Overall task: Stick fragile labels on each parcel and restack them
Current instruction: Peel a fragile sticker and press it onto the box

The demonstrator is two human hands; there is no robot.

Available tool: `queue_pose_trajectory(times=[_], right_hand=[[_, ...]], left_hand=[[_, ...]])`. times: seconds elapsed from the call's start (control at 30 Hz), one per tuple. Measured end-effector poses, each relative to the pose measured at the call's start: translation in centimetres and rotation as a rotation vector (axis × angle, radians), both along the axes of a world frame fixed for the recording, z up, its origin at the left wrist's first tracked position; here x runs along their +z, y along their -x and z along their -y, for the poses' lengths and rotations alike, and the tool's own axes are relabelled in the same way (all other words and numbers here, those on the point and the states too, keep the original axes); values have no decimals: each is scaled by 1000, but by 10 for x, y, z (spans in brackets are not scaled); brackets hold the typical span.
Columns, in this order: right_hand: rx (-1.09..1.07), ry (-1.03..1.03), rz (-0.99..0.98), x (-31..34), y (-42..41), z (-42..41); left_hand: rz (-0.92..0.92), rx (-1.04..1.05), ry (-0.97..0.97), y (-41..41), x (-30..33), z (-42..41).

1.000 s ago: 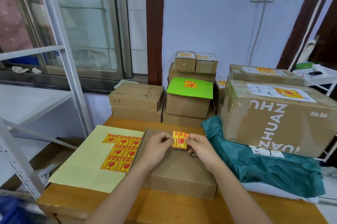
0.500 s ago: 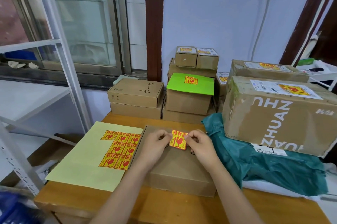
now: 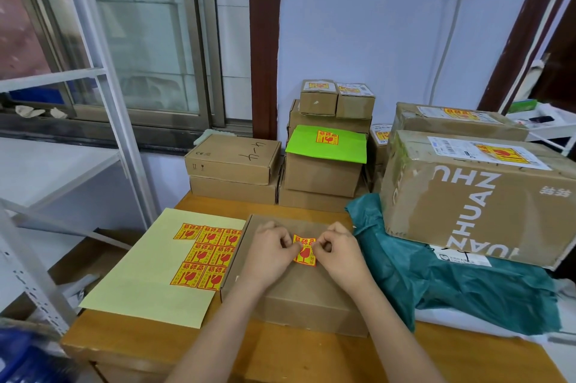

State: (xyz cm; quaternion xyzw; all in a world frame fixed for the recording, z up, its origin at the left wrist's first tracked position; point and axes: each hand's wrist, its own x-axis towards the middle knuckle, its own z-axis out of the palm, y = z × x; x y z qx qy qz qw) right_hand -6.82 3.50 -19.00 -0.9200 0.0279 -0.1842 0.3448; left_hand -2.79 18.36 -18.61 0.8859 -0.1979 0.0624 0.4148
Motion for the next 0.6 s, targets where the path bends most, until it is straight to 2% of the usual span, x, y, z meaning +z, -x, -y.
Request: queue_pose_trajectory(times=[0.4,0.6], right_hand=[[14,248,-54,4,7,-1],[-18,235,-93,5,8,-3]], left_hand=[[85,-12,-149,0,-2,2],[75,22,-175,0,0,4]])
